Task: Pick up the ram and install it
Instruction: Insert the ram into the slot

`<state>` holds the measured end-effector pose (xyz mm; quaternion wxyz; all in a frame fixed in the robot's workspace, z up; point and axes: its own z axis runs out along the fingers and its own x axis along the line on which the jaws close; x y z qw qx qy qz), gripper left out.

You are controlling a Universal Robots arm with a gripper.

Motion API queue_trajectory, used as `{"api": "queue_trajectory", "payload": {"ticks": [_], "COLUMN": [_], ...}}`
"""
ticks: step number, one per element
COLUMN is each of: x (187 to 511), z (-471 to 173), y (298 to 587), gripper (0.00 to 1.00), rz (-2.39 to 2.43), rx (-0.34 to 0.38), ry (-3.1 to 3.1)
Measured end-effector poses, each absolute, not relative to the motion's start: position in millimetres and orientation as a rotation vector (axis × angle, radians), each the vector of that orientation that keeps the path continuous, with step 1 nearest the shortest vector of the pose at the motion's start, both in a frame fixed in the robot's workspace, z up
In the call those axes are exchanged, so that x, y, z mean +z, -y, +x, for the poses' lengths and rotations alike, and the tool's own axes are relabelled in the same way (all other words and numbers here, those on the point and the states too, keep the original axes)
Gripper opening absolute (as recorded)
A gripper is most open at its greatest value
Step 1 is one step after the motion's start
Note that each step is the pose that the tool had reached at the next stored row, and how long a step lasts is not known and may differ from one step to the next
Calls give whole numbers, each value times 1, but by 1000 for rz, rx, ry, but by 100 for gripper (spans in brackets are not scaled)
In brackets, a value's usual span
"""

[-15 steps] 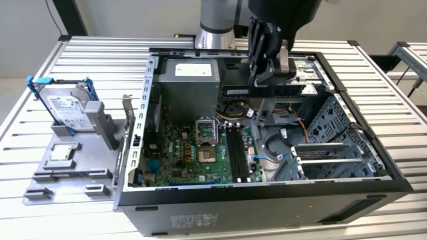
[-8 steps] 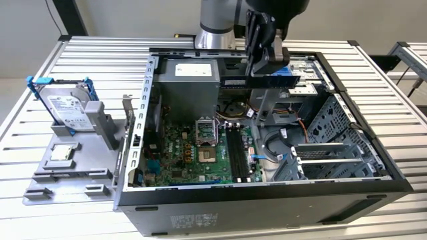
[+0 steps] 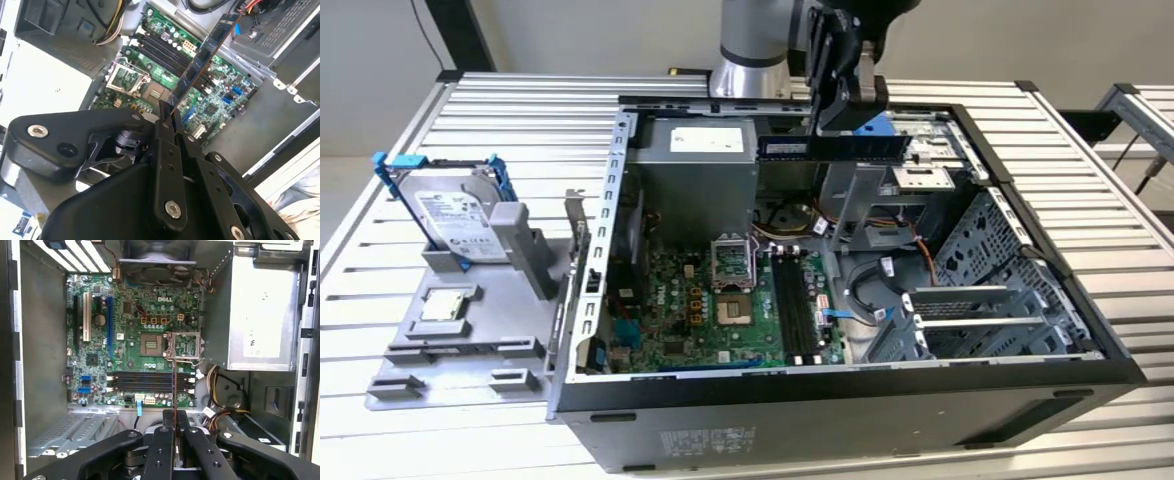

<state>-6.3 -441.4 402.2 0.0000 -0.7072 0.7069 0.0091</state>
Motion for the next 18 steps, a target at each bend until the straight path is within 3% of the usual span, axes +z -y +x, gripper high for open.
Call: {"api": "queue_trajectory", "payload": {"ticks": [18], "x": [402], "z": [-6], "y": [438], "gripper": [0], "rz": [-2221], "rx": [30], "ry": [-2220]}}
